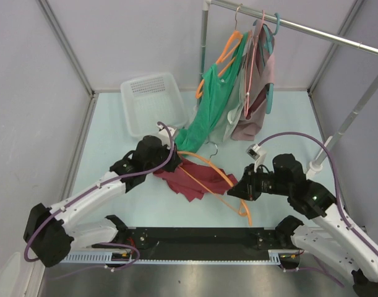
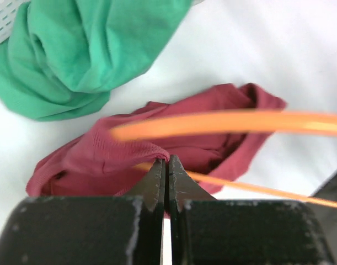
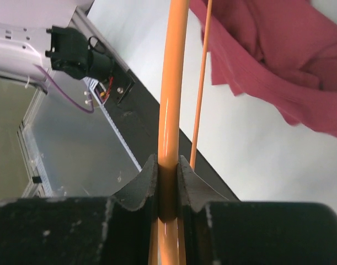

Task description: Place the tank top on the hanger

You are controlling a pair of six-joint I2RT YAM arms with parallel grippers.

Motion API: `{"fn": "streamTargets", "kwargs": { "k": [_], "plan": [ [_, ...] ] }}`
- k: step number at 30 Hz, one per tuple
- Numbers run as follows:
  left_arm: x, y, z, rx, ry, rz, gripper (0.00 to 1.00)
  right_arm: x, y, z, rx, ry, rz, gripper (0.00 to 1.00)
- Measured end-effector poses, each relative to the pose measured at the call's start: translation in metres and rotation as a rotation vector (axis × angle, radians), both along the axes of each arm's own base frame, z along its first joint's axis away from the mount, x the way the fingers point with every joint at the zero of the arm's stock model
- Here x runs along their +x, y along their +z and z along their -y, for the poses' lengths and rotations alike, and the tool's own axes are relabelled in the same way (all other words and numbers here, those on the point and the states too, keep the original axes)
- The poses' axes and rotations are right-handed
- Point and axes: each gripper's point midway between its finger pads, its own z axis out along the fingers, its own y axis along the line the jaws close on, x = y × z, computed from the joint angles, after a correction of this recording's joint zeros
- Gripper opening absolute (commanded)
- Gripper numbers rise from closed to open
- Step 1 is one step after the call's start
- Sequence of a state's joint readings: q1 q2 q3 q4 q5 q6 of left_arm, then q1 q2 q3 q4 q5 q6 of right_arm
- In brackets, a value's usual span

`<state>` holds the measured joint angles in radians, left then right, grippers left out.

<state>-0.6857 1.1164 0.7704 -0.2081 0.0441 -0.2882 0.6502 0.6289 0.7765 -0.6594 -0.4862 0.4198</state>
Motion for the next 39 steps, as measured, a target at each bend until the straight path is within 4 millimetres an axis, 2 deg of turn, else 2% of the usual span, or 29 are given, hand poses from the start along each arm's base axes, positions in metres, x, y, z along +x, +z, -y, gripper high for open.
{"fn": "streamTargets", "kwargs": {
  "k": [8, 13, 20, 28, 32, 39],
  "plan": [
    [-0.018, 0.04, -0.008, -0.068, -0.015, 0.036, 0.0, -0.009, -0.015, -0.053, -0.032, 0.12, 0.076, 0.0],
    [-0.017, 0.053, -0.024, -0.031, 0.037, 0.066, 0.0, -0.011, -0.017, -0.071, -0.043, 0.129, 0.122, 0.0],
    [-0.011, 0.057, -0.057, 0.064, 0.153, 0.127, 0.0, -0.011, -0.013, -0.072, -0.033, 0.12, 0.127, 0.0],
    [0.0, 0.059, -0.085, 0.164, 0.255, 0.176, 0.0, -0.022, -0.028, -0.062, -0.099, 0.145, 0.065, 0.0],
    [-0.003, 0.062, -0.085, 0.169, 0.228, 0.191, 0.0, -0.024, -0.028, -0.064, -0.09, 0.155, 0.058, 0.0],
    [-0.016, 0.084, -0.067, 0.085, 0.107, 0.221, 0.0, -0.015, -0.029, -0.072, -0.059, 0.148, 0.065, 0.0]
  ]
}}
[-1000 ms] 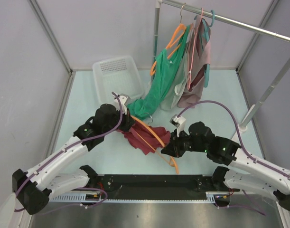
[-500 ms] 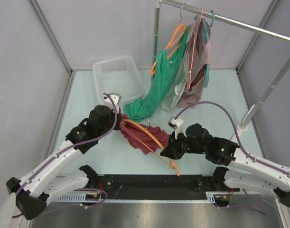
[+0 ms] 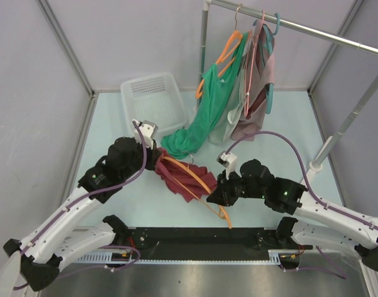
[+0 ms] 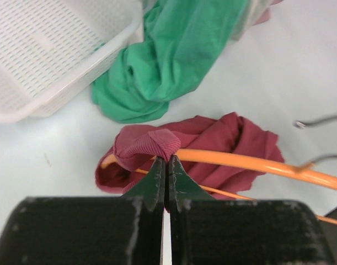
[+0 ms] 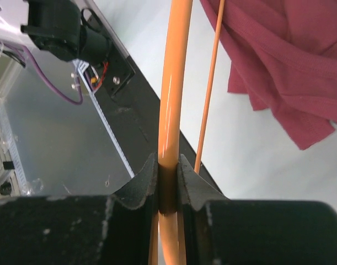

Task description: Place the tank top on the hanger

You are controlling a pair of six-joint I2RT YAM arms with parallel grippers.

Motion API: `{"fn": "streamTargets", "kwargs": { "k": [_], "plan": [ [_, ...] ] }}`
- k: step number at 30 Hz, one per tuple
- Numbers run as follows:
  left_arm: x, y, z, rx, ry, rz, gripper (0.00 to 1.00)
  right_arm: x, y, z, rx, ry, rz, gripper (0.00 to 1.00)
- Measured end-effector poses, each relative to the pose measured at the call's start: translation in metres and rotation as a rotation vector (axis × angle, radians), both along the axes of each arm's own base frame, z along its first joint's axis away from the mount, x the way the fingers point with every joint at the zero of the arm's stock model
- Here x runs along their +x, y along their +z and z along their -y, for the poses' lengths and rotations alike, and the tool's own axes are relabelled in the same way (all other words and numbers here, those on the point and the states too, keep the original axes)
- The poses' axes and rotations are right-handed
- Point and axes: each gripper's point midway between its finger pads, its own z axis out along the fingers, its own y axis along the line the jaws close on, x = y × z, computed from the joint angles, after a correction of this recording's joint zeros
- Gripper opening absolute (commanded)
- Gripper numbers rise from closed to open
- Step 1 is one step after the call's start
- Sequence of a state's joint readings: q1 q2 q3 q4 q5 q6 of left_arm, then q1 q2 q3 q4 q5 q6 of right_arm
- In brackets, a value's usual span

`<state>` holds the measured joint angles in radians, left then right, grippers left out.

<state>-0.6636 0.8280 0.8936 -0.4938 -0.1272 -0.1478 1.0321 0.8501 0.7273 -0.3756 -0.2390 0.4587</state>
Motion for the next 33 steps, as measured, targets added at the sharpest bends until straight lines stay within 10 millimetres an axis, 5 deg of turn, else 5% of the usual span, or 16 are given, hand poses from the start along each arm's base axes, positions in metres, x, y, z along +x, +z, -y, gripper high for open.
{"fn": "streamTargets", "kwargs": {
  "k": [8, 18, 21, 25, 28, 33],
  "plan": [
    [-0.012, 0.005, 0.017, -0.015, -0.137, 0.007, 0.04, 0.016, 0.013, 0.0, 0.058, -0.026, 0.019, 0.0],
    [-0.007, -0.008, -0.003, 0.078, -0.064, -0.007, 0.15, -0.005, 0.051, 0.01, 0.19, 0.034, 0.04, 0.0],
    [-0.008, -0.008, -0.002, 0.075, -0.07, -0.006, 0.28, -0.009, 0.056, 0.011, 0.211, 0.048, 0.042, 0.0],
    [-0.015, -0.001, 0.003, 0.054, -0.122, 0.015, 0.87, -0.008, 0.055, 0.007, 0.222, 0.059, 0.034, 0.0],
    [-0.024, 0.011, 0.006, 0.019, -0.168, 0.052, 0.99, -0.004, 0.052, 0.005, 0.218, 0.056, 0.028, 0.0],
    [-0.045, 0.042, 0.0, -0.035, -0.234, 0.172, 0.99, 0.007, 0.053, 0.012, 0.226, 0.043, 0.02, 0.0]
  ]
}}
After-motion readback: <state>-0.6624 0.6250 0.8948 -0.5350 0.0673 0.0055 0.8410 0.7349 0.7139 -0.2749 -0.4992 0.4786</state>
